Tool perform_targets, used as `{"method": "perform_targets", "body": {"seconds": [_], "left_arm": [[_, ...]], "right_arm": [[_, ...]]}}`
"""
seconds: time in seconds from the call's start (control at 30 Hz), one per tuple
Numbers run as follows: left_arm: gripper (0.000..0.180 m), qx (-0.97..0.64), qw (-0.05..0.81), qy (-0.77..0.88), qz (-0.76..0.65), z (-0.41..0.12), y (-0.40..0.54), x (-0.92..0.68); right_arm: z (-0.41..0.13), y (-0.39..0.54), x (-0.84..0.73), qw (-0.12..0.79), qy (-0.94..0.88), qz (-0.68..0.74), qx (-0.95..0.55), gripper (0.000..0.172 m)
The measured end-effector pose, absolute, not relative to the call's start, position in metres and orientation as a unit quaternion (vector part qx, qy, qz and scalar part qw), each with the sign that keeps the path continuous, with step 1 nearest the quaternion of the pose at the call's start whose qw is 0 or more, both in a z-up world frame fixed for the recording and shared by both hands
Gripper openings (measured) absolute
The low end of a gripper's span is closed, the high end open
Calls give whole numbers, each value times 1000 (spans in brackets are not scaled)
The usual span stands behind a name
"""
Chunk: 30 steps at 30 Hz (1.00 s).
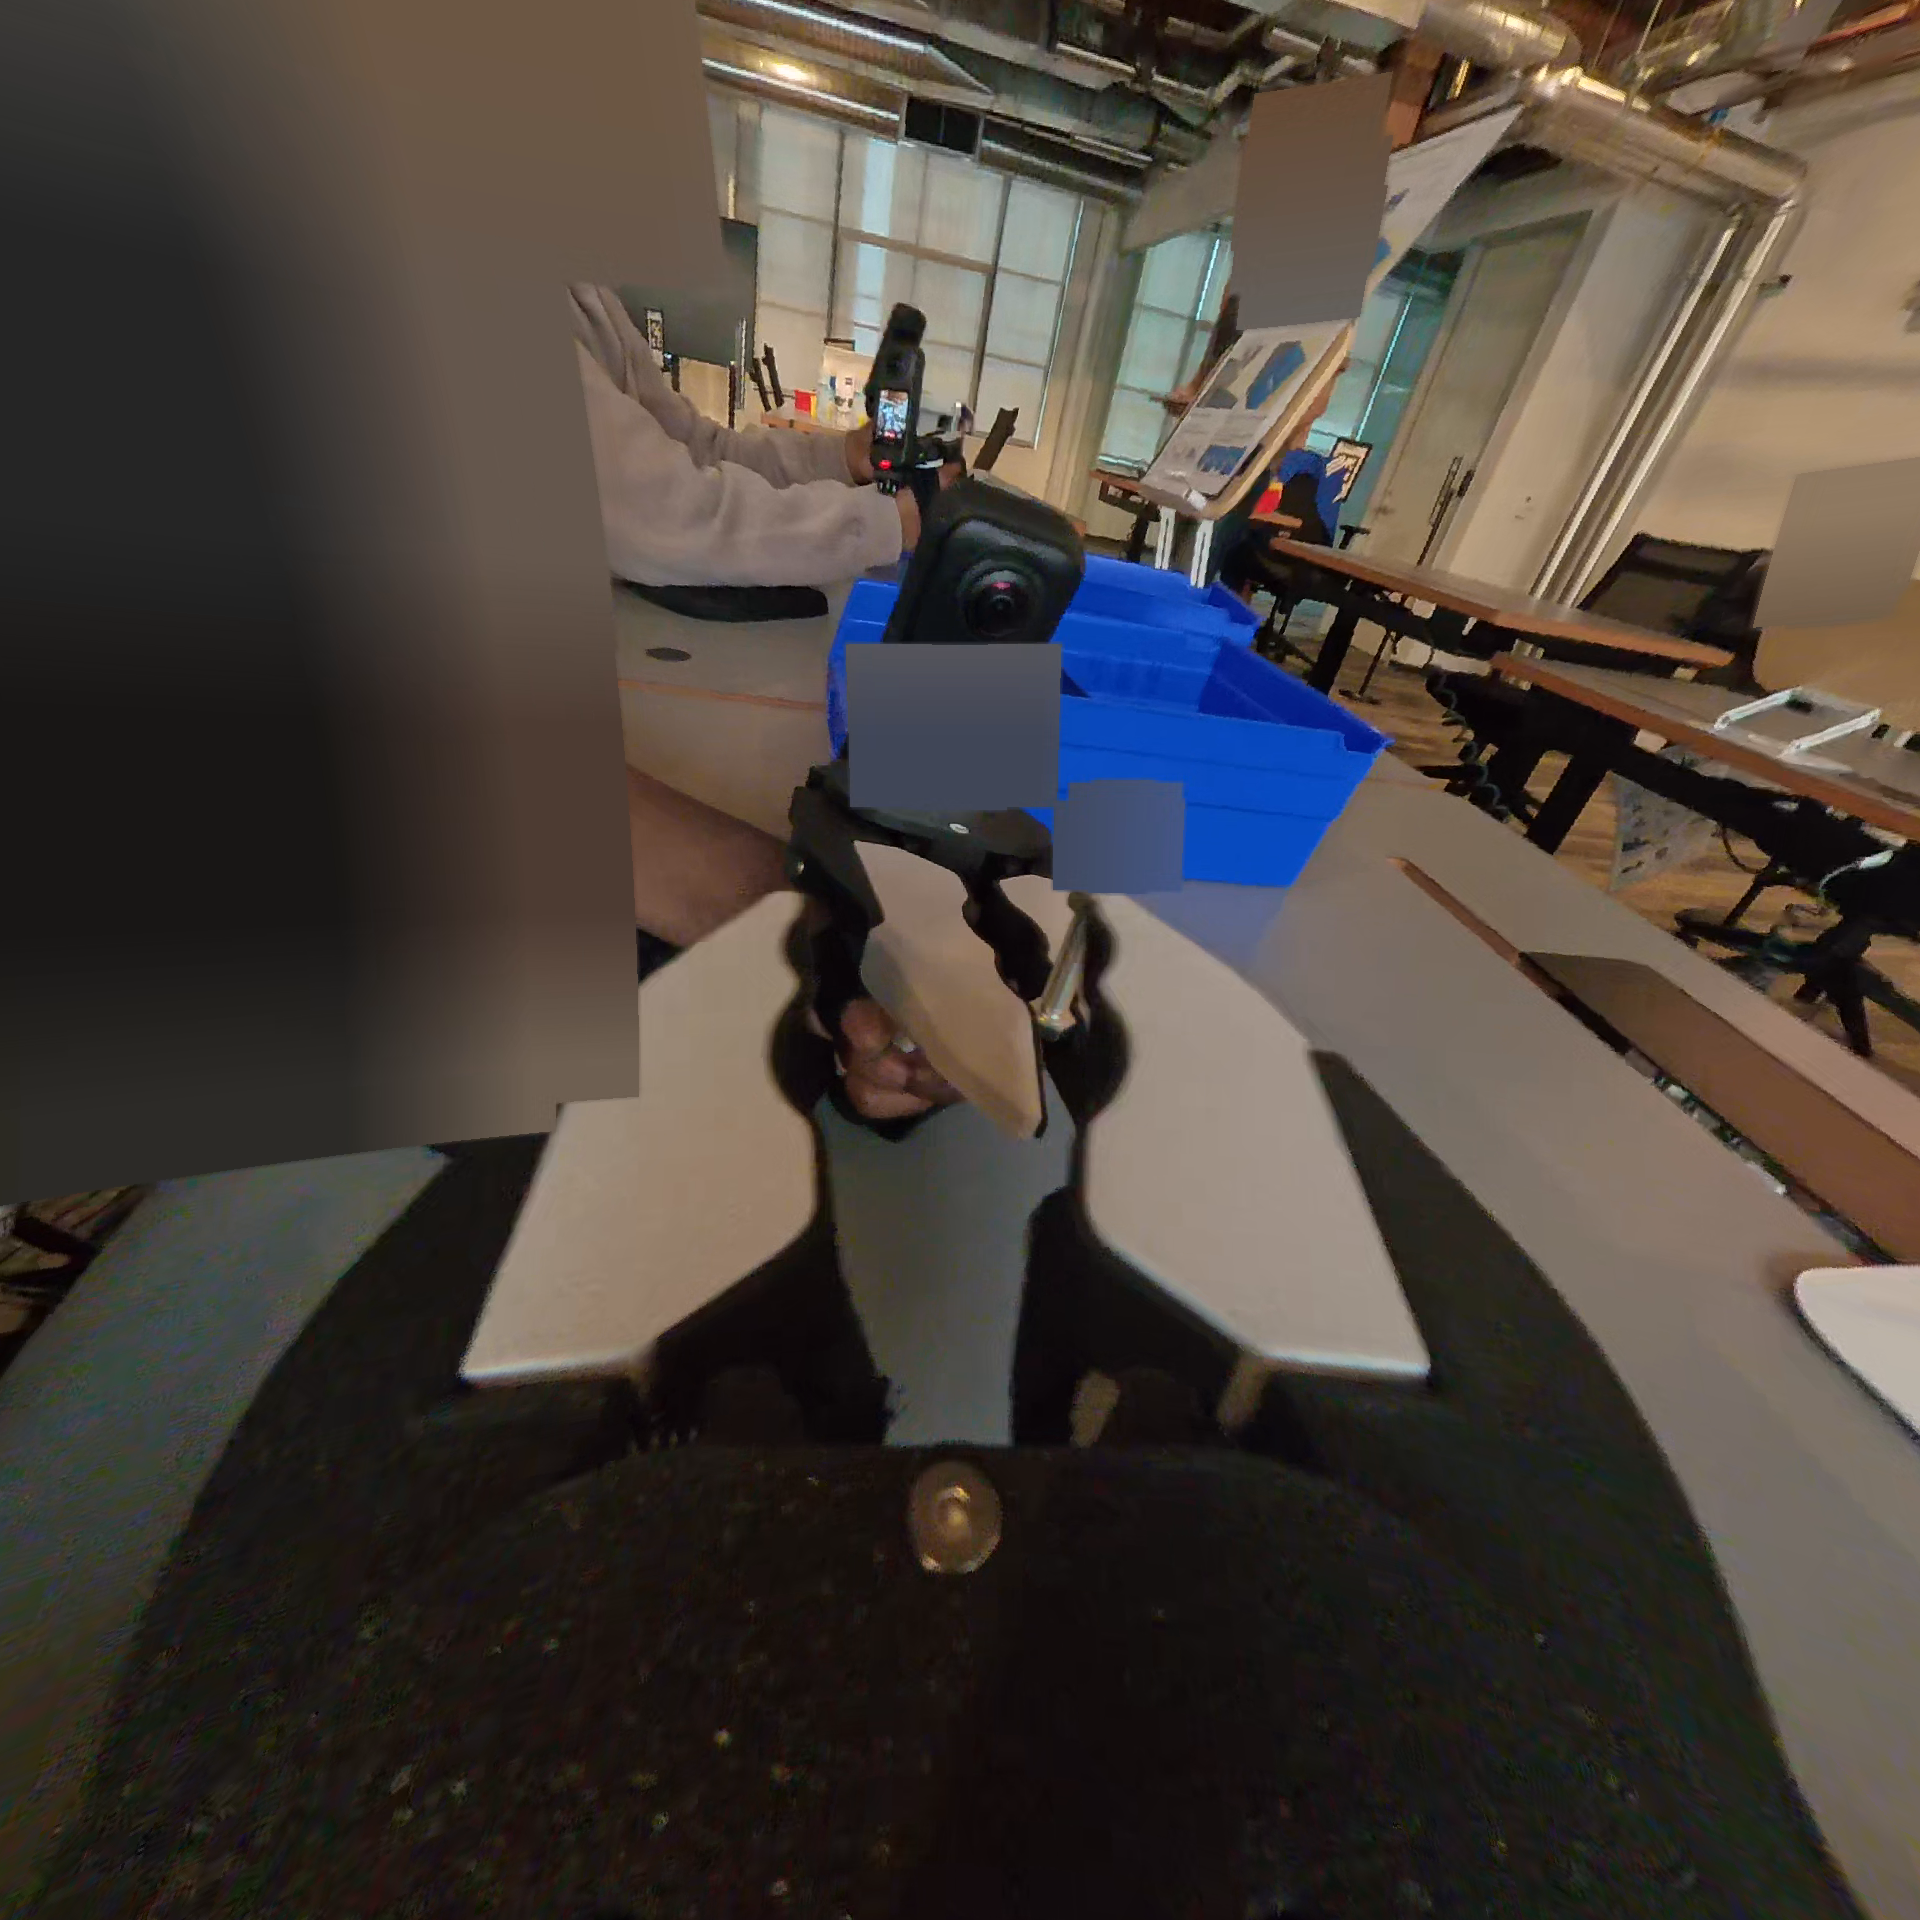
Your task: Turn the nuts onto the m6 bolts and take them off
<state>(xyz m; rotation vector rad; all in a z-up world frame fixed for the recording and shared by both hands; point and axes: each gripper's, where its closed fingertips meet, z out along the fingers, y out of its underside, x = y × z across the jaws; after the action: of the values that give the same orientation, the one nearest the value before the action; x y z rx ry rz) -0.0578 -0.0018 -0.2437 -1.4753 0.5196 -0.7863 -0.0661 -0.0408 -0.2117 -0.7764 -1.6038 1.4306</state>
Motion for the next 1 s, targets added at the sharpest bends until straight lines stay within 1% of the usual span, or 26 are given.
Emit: {"method": "perform_targets", "body": {"seconds": [0.03,0.07,0.2,0.27,0.33,0.43,0.5,0.6,0.7,0.73,0.8,0.87,0.93,1.0], "left_arm": [[9,-648,640,227,-345,-244,-1,-58],[9,-648,640,225,-346,-244,-1,-58],[9,-646,643,226,-344,-243,-2,-59],[9,-648,642,229,-341,-244,-2,-58],[9,-648,643,231,-338,-244,-2,-57],[9,-649,642,235,-334,-245,-2,-56],[9,-650,642,238,-331,-245,-2,-55],[9,-649,643,245,-325,-246,-3,-53],[10,-647,647,245,-322,-245,-3,-53],[20,-641,654,242,-321,-243,-3,-54],[46,-634,669,228,-314,-239,-1,-57],[69,-633,680,205,-307,-236,2,-62],[80,-625,696,188,-299,-231,5,-67],[82,-609,713,189,-292,-226,3,-69]], "right_arm": [[-210,-41,-63,421,-641,569,-298,32],[-207,-40,-62,427,-638,570,-294,26],[-208,-25,-66,434,-614,567,-336,23],[-216,-18,-71,416,-609,564,-372,24],[-222,-16,-76,388,-600,573,-402,17],[-224,-21,-78,359,-598,588,-409,16],[-222,-24,-80,361,-595,594,-402,16],[-223,-23,-82,381,-603,577,-397,5],[-223,-22,-81,390,-613,561,-396,5],[-221,-21,-81,393,-614,558,-397,5],[-214,-18,-79,404,-609,557,-396,4],[-208,-13,-76,407,-603,556,-401,4],[-202,-5,-72,405,-598,556,-413,4],[-196,3,-68,401,-592,552,-428,4]]}}
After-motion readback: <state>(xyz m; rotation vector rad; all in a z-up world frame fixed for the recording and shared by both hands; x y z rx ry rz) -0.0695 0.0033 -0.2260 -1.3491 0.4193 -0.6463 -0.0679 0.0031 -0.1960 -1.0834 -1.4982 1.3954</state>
